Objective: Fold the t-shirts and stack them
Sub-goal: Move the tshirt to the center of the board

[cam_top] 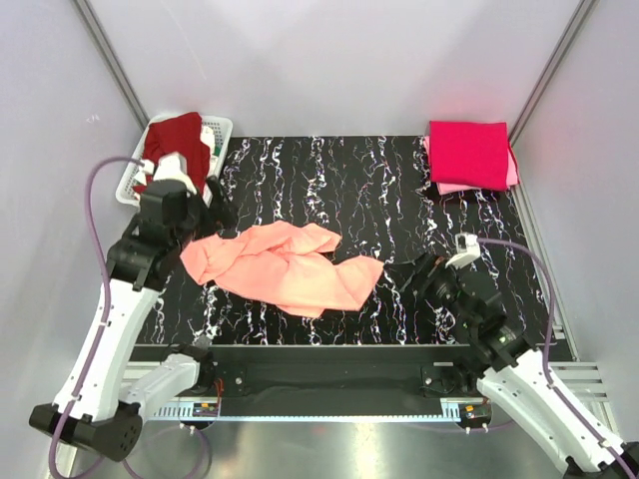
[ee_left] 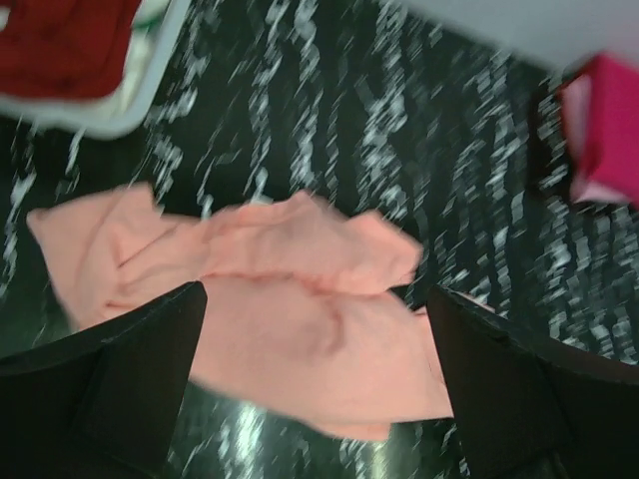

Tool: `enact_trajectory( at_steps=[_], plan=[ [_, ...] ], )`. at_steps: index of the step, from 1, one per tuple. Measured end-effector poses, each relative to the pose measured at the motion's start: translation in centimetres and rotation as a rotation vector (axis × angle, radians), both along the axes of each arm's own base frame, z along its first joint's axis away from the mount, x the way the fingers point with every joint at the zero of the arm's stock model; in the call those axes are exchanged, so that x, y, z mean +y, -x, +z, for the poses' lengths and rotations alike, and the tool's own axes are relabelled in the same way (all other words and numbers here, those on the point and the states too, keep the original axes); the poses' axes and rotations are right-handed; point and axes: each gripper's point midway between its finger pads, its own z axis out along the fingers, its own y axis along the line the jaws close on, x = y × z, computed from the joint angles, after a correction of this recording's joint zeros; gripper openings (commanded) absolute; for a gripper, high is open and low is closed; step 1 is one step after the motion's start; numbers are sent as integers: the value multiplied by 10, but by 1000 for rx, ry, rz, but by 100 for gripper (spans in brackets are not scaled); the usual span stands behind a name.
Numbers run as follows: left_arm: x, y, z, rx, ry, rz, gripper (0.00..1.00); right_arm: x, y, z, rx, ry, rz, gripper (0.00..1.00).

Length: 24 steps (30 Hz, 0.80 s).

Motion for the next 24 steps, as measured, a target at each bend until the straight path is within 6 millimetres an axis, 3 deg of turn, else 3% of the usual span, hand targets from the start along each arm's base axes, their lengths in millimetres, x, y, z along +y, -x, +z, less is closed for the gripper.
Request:
enact_trajectory(
  at_steps=[1,3,5,8,11,15,24],
  plan=[
    [4,10,-19,52,-17,7,99,1,0,6,1,10,11,100],
    [11,24,-37,96,-38,21,99,5,-2,16,22,35,30,100],
    [16,32,-42,104,-49,33,99,14,-10,22,65,72,54,100],
    [20,32,-44,113,-65,47,98,30,-26,10,172,138,85,100],
    [20,20,-62,175,-95,62,94,39,-38,-27,320,223,95,100],
    [13,-7,-104,309,-137,67,75,39,-38,-66,466,303,98,99],
    [-4,-55,-197,528,-185,62,75,48,-47,-83,466,301,112,100]
  ],
)
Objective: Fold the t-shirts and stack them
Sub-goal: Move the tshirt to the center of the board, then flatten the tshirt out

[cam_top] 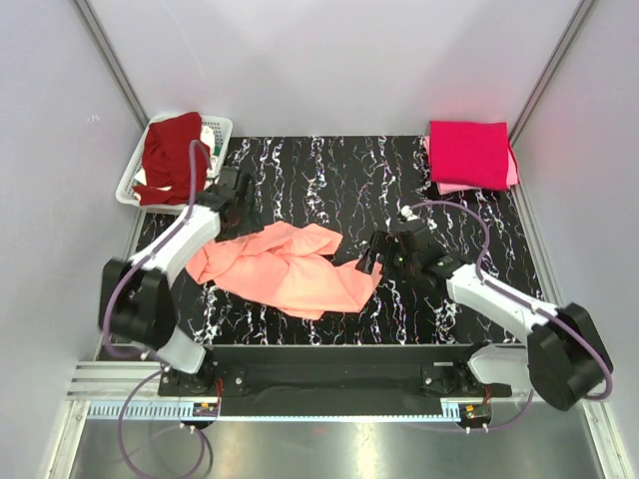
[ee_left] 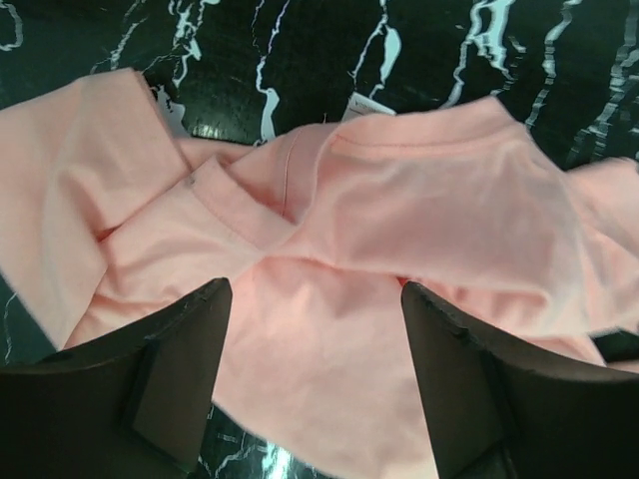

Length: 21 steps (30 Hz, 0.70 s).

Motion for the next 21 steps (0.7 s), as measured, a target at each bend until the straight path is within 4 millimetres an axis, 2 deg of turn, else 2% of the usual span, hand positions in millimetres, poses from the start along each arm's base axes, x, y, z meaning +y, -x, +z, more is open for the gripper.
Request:
enact_trajectory(
  at_steps=[4,7,11,14,15,17,18,19,20,21],
  plan=[
    [-2,-15,-43,92,-37,4,74,0,2,-32,70,41,3,99],
    [-2,-17,-68,146,-58,5,72,-1,3,-46,106,64,3,100],
    [0,-22,-85,173,-85,8,63,-1,3,-58,142,87,5,99],
    [2,-30,-87,159,-104,12,46,1,-1,-63,161,99,5,93],
    [2,-34,-86,149,-106,14,33,3,-3,-64,167,104,5,91],
    [2,-40,-84,132,-113,17,19,6,-8,-67,180,112,6,82],
    [3,-42,-83,125,-119,16,9,8,-11,-68,188,119,6,75],
    [3,-44,-81,118,-119,20,4,10,-14,-69,191,122,9,66],
    [4,-46,-79,112,-123,21,0,11,-17,-70,195,126,8,53],
    [4,-47,-79,107,-125,21,0,13,-20,-70,195,130,13,47]
  ],
)
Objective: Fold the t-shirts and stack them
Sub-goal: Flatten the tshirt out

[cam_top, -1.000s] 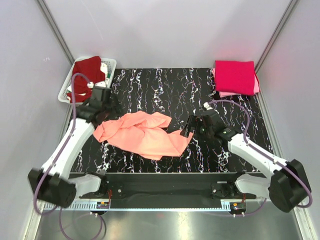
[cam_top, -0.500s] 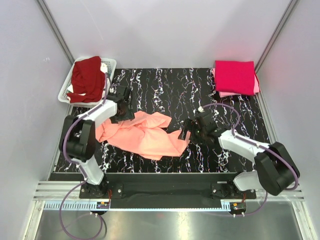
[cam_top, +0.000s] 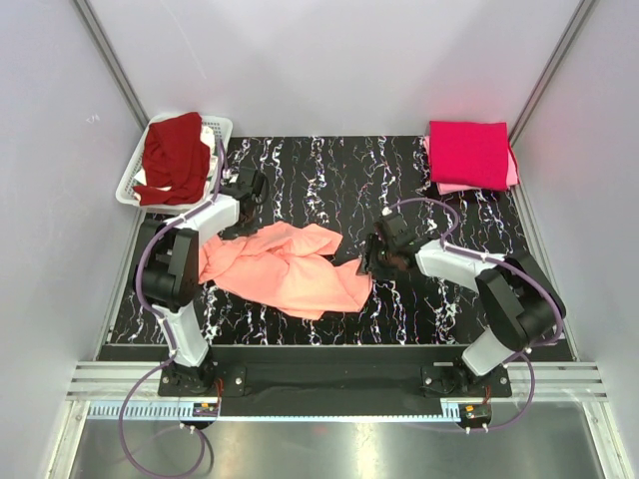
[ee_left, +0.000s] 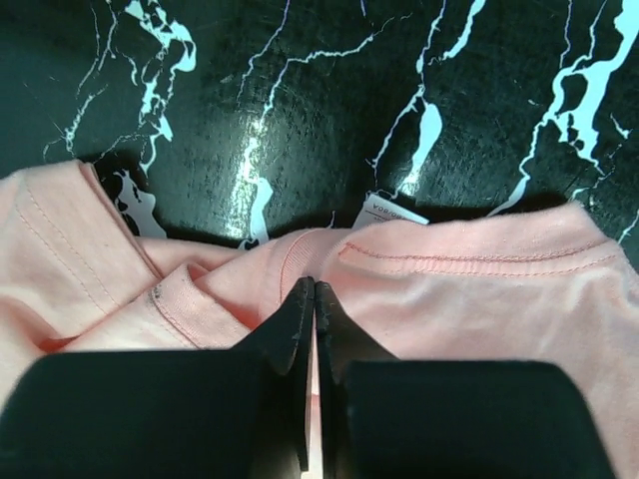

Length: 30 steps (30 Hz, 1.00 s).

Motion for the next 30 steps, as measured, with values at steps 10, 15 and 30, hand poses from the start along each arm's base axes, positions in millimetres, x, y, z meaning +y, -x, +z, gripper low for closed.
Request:
enact_trajectory(
  at_steps=[10,15,30],
  plan=[
    [1,4,60,-122,36,8,0,-1,2,-2,22,12,-6,0],
    [8,21,140,-288,76,8,0,-28,-2,35,-31,-9,-67,0],
    [39,135,193,-518,178,46,85,-157,35,166,-317,55,-468,83]
  ],
)
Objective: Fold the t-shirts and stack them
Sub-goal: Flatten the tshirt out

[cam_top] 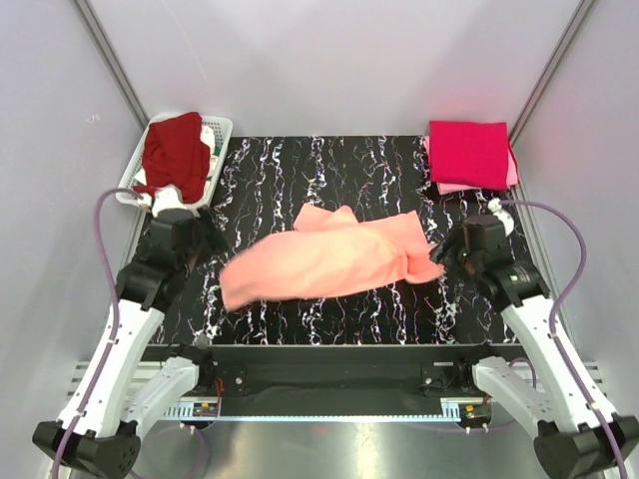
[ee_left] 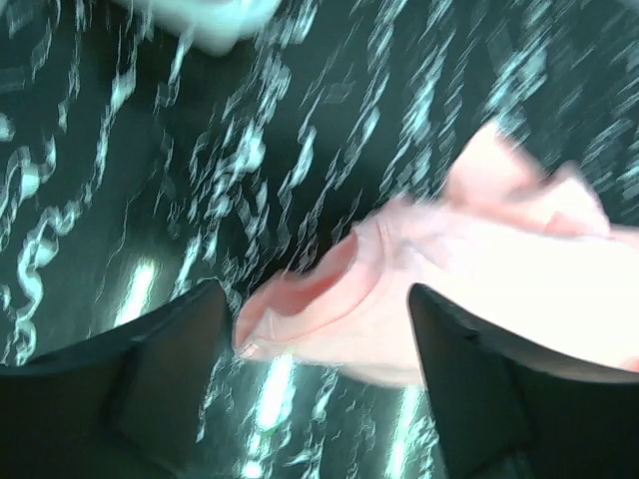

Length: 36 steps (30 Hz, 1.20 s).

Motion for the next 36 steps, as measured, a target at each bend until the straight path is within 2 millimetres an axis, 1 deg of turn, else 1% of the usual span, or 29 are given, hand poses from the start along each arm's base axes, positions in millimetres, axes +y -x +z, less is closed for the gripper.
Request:
enact_trajectory(
  at_steps=[1,2,3,5,7,9,11,14,15,17,19,20,24,26,28,30,32,36],
  plan=[
    [1,6,-17,43,0,4,85,0,4,-10,38,-1,-8,89],
    [1,12,-33,89,-1,6,85,0,7,-22,83,2,-12,91],
    [1,16,-45,124,-4,9,85,-1,11,-32,118,5,-17,94],
    [1,25,-67,191,-5,8,85,-2,16,-41,151,9,-23,95],
    [-1,26,-73,211,3,1,85,-2,17,-42,157,7,-26,95],
    [-6,18,-74,209,17,-10,85,1,14,-42,149,-6,-17,94],
    [-13,8,-75,215,28,-22,84,8,11,-44,147,-31,5,91],
    [-24,-22,-82,253,28,-36,79,24,8,-58,159,-91,54,88],
    [-28,-34,-87,269,24,-40,77,29,9,-66,168,-114,73,88],
    [-36,-59,-95,294,17,-55,76,37,12,-81,195,-146,104,88],
    [-47,-88,-104,311,20,-75,75,43,14,-94,217,-163,125,88],
    [-53,-100,-108,316,23,-88,75,46,13,-98,221,-171,137,88],
    [-81,-158,-131,322,51,-163,72,61,5,-110,210,-188,189,87],
    [-97,-184,-144,327,66,-206,72,72,4,-114,186,-191,228,87],
    [-111,-205,-155,327,78,-246,71,84,6,-117,152,-198,274,87],
    [-125,-223,-168,324,91,-286,71,95,11,-121,124,-209,316,87],
    [-135,-232,-177,330,100,-318,71,100,14,-123,103,-217,337,87],
    [-152,-247,-198,342,122,-360,68,103,11,-118,51,-237,344,88]
  ],
)
